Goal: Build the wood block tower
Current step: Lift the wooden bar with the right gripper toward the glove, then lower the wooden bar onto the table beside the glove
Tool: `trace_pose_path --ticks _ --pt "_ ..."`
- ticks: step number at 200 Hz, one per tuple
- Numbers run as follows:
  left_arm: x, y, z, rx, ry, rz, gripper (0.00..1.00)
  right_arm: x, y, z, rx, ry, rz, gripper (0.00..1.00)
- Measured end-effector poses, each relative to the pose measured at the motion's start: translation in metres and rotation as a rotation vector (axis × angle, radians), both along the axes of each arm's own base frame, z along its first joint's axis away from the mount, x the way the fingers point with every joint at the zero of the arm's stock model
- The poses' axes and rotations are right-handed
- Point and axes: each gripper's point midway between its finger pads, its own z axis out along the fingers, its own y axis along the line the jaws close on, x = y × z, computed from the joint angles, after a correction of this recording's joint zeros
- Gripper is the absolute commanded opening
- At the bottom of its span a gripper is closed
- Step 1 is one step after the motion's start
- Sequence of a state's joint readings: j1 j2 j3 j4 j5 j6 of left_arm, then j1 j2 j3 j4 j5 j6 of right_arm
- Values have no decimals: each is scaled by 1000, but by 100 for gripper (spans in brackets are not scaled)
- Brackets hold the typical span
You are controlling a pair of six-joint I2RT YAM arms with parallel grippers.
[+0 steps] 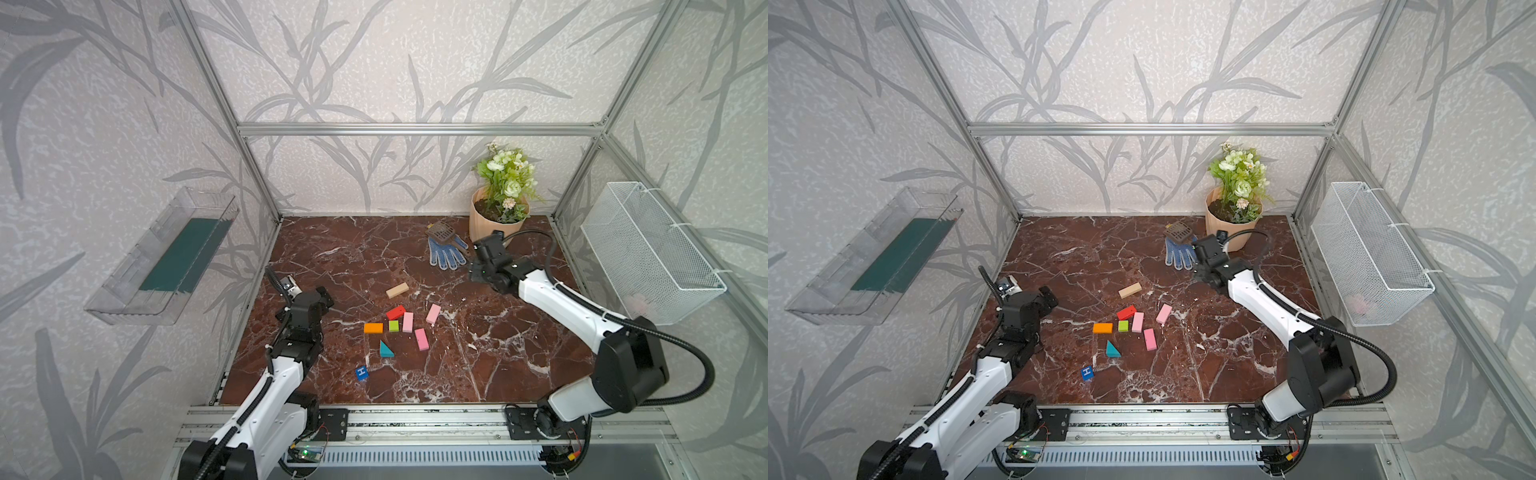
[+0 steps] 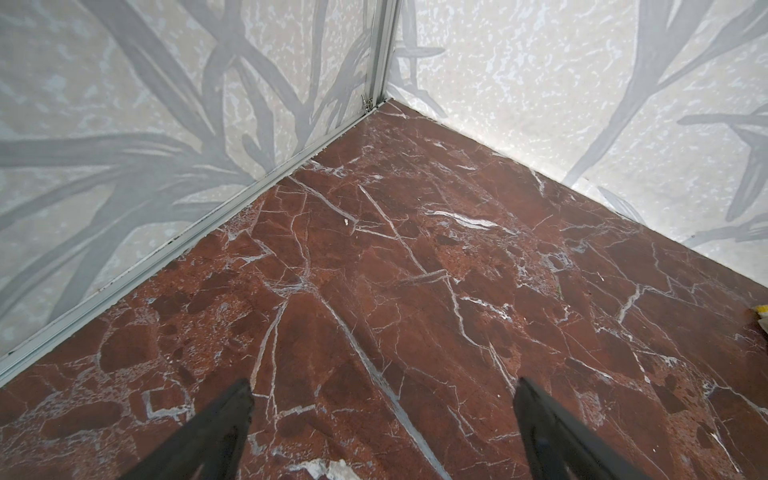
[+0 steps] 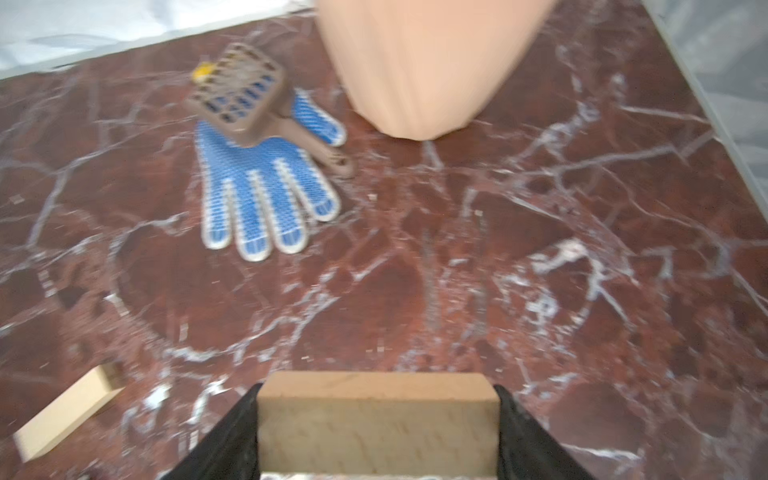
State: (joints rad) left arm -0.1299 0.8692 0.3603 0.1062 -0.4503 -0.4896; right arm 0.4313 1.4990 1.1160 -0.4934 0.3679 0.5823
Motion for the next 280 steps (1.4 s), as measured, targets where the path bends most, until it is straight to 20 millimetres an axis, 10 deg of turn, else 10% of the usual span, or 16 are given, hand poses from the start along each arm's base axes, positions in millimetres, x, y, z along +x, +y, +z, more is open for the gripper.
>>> trace_pose_path --ticks 70,148,280 --pt "0 0 0 0 0 0 99 -5 -32 -30 -103 59 8 62" --pt "0 0 0 0 1 0 99 10 -16 -81 -90 147 116 58" --pt "0 0 0 0 2 0 99 34 10 -102 -36 240 176 62"
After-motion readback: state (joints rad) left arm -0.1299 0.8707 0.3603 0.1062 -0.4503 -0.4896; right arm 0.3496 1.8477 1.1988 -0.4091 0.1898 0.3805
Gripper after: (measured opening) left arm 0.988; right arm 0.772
